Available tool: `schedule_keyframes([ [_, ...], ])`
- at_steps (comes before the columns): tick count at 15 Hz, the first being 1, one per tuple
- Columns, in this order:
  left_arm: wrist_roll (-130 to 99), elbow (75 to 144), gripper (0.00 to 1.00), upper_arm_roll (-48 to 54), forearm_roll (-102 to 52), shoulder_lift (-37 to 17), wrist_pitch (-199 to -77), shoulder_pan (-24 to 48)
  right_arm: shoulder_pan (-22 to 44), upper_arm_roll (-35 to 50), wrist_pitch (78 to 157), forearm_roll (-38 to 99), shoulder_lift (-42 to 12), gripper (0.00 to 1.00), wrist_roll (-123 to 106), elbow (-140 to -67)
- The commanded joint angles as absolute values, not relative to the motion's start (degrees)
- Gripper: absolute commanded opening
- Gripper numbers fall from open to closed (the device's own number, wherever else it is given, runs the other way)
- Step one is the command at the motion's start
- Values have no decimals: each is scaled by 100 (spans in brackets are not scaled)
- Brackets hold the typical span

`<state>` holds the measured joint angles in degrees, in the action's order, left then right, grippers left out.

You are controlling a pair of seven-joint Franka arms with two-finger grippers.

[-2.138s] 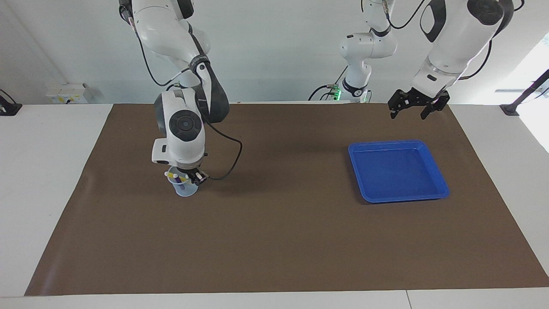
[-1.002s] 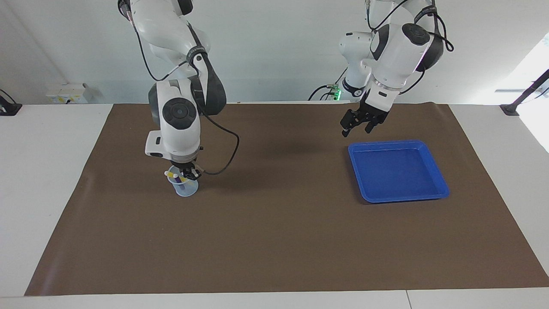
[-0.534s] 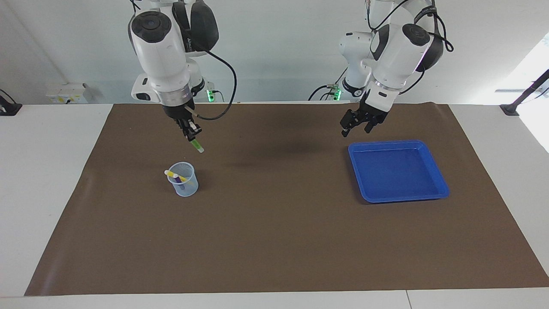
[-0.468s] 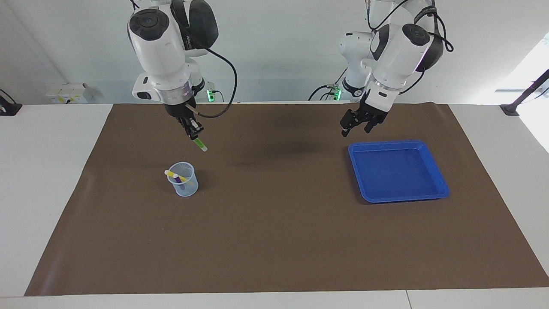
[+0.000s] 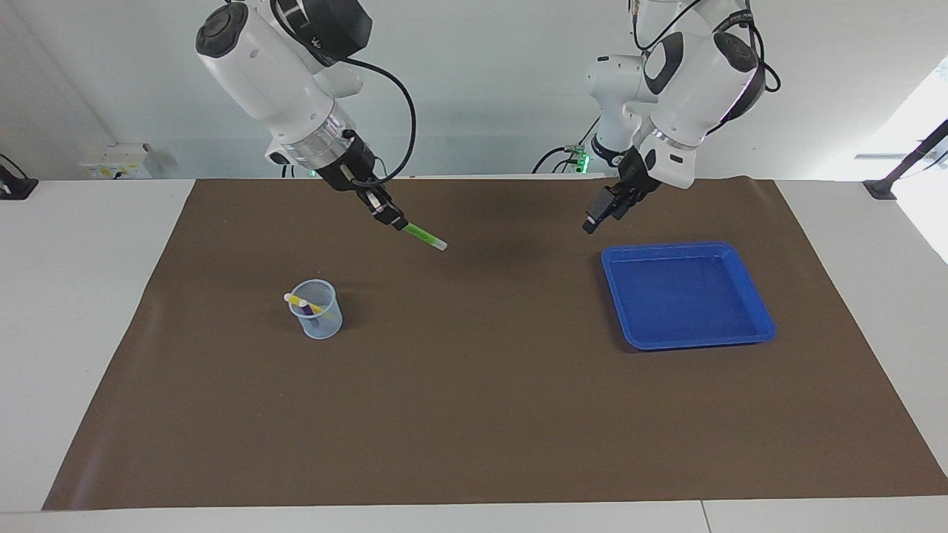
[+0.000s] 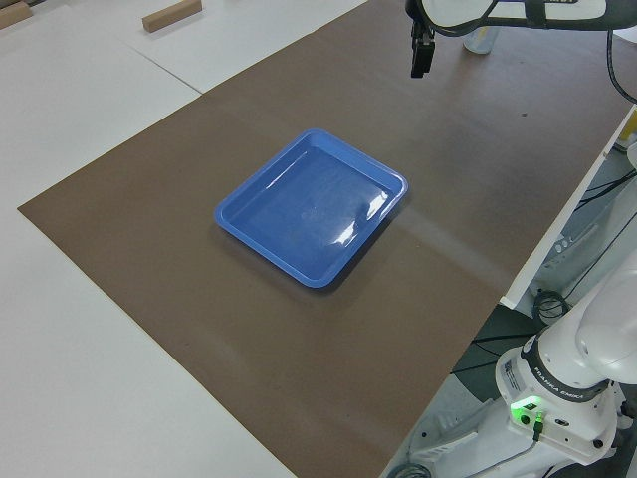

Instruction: Right arm passes pens to left for tray arrangement

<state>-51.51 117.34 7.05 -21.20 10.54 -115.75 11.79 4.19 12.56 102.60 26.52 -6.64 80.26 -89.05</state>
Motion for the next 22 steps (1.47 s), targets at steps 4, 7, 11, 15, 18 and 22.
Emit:
schedule_keyframes([
  [4,-8836,10707,99,913,-2495,809,-11092,1248,404,2029,11380,3550,-756,0,9613,-9000],
  [7,-10340,10249,99,993,-2583,624,-11021,1239,404,2346,11583,3734,-861,0,10001,-8982],
  [11,-11415,10248,98,1116,-2628,580,-11424,1248,413,2514,11681,3797,-888,0,10291,-8947],
  [15,-11882,10624,95,1134,-2628,676,-12020,1274,422,2628,11672,3788,-888,0,10424,-8947],
  [18,-11822,10828,92,1160,-2707,686,-12252,1467,431,2628,11663,3779,-888,0,10424,-8947],
  [22,-11637,10846,83,1160,-2786,686,-12226,1494,439,2637,11681,3779,-879,0,10494,-8947],
])
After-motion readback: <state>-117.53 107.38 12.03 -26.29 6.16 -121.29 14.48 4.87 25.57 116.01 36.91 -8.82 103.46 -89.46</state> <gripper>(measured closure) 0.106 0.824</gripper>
